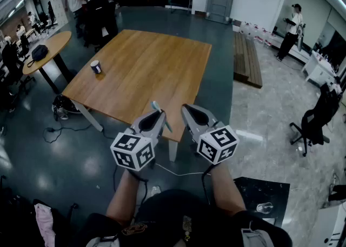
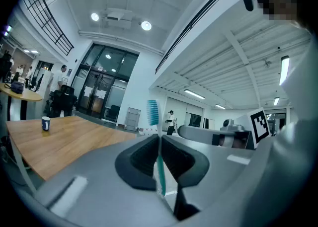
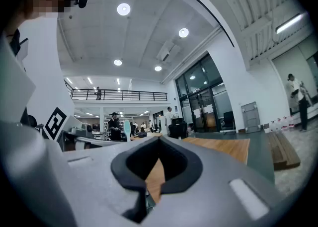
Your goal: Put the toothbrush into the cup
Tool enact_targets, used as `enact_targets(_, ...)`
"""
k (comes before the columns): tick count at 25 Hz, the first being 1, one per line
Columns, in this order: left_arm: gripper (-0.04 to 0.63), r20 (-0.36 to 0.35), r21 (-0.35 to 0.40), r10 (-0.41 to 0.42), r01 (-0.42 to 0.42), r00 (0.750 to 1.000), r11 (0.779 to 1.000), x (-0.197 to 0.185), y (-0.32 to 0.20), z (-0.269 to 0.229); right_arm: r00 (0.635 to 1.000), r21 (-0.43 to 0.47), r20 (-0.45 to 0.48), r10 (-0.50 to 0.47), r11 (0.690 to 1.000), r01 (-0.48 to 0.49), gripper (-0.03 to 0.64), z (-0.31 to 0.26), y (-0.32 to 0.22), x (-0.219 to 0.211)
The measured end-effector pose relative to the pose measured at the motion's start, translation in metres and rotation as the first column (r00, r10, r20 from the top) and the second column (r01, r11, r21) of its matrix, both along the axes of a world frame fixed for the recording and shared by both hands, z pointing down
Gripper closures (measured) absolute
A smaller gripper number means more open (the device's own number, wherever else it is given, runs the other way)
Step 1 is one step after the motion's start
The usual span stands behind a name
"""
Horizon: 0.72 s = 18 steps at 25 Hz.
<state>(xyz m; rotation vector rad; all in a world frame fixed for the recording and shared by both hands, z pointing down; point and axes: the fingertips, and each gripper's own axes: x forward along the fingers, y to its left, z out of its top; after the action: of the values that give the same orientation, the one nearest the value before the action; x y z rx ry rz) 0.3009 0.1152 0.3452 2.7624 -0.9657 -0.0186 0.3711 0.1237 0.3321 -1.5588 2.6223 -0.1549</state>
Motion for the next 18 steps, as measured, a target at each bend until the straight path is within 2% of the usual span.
enact_targets(18, 0.569, 0.016, -0.016, -0.012, 0.012, 1.0, 1.0, -0.001, -0.008, 0.009, 1.0, 0.006, -0.01, 0.017, 1.0, -0.016, 0.614, 0.008, -0.01, 0.004)
